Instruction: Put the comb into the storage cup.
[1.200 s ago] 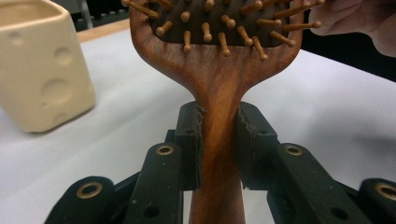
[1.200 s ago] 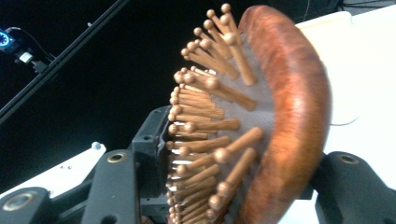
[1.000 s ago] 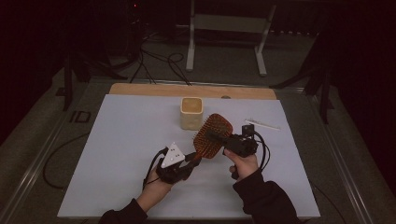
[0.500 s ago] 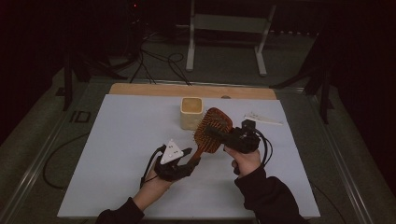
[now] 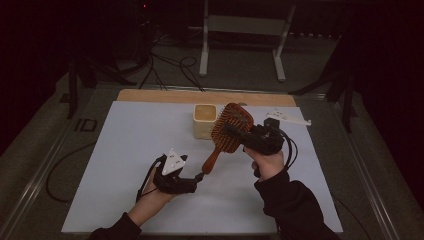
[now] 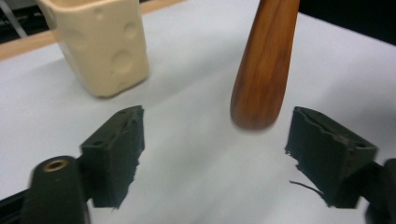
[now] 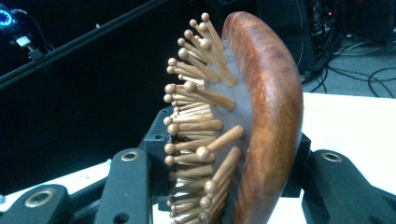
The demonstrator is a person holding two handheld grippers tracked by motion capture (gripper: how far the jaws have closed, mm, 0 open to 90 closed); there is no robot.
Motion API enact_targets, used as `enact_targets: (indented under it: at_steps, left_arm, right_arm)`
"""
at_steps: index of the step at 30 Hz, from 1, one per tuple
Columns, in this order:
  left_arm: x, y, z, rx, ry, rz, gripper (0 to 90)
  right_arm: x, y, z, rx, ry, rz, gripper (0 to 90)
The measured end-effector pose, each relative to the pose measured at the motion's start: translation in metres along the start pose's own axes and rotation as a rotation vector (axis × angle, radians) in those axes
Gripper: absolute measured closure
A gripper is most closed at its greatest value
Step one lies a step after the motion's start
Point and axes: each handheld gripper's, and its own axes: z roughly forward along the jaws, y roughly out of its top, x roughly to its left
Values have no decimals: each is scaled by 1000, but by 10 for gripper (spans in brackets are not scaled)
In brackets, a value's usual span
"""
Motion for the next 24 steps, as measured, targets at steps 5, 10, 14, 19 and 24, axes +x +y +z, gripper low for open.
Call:
enact_targets:
  at_steps: [5, 10, 14, 19, 24]
  left_arm:
    - [8, -10, -11, 1, -52, -8, 82]
    - [16, -19, -19, -2, -62, -7, 0]
    - [23, -28, -25, 3, -61, -23, 0]
    - [28, -41, -31, 4, -58, -29, 0]
    - [31, -51, -36, 0, -50, -34, 0]
  right_arm:
    - [4, 11, 0, -22, -5, -40, 522]
    - [7, 22, 1, -36, -15, -62, 522]
    - [8, 30, 3, -43, -22, -76, 522]
    - [7, 40, 7, -59, -30, -92, 522]
    - [8, 51, 13, -71, -46, -117, 522]
